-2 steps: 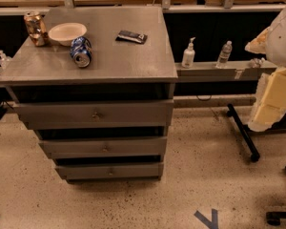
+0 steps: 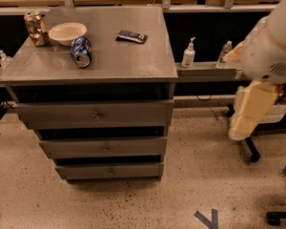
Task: Open middle drawer
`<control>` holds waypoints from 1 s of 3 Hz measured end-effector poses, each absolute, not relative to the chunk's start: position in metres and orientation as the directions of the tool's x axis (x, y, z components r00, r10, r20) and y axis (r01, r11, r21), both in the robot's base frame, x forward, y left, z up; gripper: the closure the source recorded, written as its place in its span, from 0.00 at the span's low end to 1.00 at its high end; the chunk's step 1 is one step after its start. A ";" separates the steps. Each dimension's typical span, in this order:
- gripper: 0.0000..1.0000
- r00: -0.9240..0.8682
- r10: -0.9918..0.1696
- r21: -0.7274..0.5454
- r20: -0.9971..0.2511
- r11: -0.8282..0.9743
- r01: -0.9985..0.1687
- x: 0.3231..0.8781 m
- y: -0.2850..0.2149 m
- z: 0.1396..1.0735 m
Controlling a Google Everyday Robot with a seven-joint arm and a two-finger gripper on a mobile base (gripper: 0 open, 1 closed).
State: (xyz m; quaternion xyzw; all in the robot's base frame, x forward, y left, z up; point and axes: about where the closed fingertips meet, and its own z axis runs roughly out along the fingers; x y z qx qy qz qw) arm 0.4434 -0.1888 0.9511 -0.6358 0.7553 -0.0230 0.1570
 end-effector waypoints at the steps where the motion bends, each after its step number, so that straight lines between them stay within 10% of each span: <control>1: 0.00 0.041 -0.970 -0.213 -0.241 0.011 -0.977 0.445 -0.115 0.888; 3: 0.00 0.088 -0.967 -0.186 -0.241 -0.043 -0.982 0.440 -0.091 0.837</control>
Offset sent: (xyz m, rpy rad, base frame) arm 0.0018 0.0740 -0.0635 0.0346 0.0183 0.1931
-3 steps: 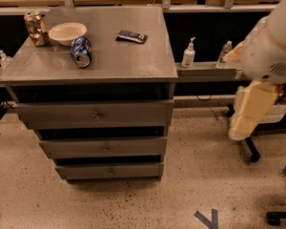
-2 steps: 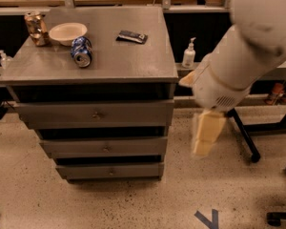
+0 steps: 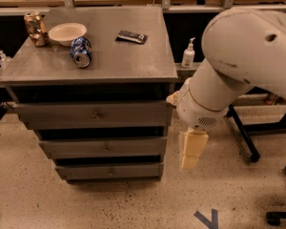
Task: Open middle drawer
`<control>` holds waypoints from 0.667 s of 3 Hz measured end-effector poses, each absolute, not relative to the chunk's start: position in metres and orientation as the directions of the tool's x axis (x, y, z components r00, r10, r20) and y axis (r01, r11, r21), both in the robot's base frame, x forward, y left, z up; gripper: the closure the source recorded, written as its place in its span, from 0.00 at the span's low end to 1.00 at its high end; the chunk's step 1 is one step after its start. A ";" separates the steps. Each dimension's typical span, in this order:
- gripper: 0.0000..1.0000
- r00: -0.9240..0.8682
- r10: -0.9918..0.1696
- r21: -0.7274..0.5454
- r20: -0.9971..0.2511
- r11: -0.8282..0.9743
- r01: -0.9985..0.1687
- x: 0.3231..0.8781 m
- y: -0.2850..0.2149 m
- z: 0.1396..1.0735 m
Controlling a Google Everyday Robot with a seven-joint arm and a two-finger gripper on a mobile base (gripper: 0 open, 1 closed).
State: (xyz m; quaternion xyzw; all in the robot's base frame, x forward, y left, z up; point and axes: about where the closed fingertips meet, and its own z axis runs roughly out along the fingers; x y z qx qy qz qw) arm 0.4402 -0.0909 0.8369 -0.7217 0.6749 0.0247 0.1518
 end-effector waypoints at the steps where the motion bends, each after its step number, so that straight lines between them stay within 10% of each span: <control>1: 0.00 0.086 -0.960 -0.179 -0.265 -0.039 -0.983 0.472 -0.098 0.801; 2: 0.00 0.113 -0.940 -0.209 -0.321 -0.046 -0.977 0.520 -0.115 0.742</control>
Offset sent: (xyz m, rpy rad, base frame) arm 0.1764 -0.0411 -0.2204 0.2353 -0.0647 0.0921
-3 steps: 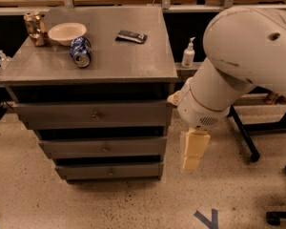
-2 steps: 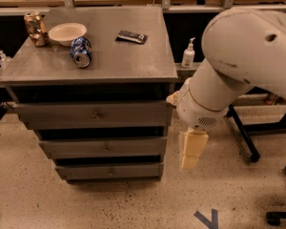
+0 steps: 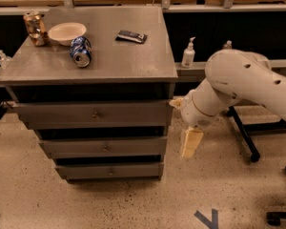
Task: Open middle drawer
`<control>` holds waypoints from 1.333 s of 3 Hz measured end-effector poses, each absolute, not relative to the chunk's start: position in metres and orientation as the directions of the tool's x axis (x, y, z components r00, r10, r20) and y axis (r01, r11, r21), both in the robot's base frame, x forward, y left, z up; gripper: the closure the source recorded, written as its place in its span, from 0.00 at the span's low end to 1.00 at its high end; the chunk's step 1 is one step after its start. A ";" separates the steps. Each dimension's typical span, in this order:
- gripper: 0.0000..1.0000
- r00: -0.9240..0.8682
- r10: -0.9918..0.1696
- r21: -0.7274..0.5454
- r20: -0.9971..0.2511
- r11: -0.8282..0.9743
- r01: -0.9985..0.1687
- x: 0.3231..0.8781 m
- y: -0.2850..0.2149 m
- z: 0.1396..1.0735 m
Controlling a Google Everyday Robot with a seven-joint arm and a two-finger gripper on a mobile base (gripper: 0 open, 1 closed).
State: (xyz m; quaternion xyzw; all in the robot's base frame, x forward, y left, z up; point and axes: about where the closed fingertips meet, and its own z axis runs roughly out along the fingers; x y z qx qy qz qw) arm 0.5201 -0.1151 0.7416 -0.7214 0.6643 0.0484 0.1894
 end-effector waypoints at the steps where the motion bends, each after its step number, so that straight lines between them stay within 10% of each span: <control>1: 0.00 0.138 -0.919 -0.187 -0.369 -0.073 -0.980 0.541 -0.114 0.683; 4: 0.00 0.159 -0.848 -0.132 -0.506 -0.106 -0.986 0.548 -0.095 0.576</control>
Offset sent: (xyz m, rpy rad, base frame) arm 0.0225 0.0009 -0.0547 0.0464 0.0171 0.0366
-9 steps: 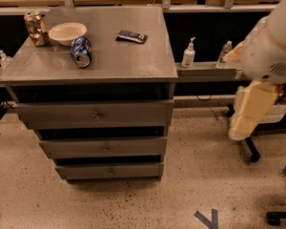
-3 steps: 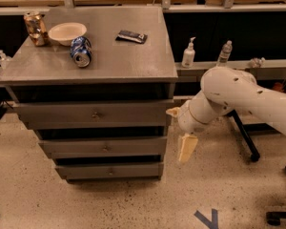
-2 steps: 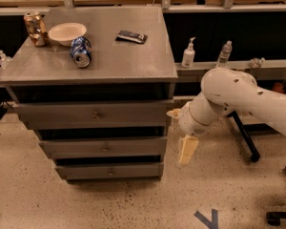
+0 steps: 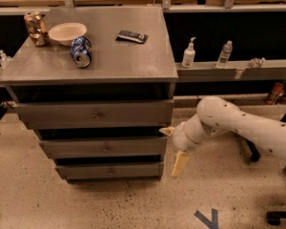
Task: Open middle drawer
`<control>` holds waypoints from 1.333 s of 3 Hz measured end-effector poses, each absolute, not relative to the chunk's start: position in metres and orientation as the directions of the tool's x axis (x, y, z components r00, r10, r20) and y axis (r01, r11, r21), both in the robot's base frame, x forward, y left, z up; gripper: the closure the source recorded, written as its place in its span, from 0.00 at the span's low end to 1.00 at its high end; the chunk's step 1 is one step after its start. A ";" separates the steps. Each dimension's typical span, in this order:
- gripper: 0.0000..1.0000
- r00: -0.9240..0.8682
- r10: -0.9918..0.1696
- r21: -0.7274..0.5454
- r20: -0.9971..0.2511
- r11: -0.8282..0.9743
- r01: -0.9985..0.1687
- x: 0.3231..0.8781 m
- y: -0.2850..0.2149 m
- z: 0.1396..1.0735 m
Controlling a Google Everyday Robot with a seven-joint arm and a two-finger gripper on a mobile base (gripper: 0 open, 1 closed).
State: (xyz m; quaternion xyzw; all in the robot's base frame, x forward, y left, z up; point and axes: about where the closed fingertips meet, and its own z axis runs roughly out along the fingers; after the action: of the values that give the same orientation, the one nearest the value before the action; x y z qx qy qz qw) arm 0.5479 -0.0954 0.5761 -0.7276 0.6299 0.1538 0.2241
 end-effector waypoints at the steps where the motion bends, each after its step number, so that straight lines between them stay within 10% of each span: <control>1: 0.00 0.216 -0.836 -0.197 -0.505 -0.132 -0.971 0.548 -0.073 0.525; 4: 0.00 0.235 -0.841 -0.279 -0.488 -0.105 -0.955 0.564 -0.065 0.517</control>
Offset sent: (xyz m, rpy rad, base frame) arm 0.0005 0.0197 -0.0445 0.0119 -0.0553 0.0254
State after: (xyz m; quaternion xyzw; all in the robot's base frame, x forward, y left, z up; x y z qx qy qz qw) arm 0.5644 -0.0649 0.5165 -0.7360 0.6099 0.1034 0.2751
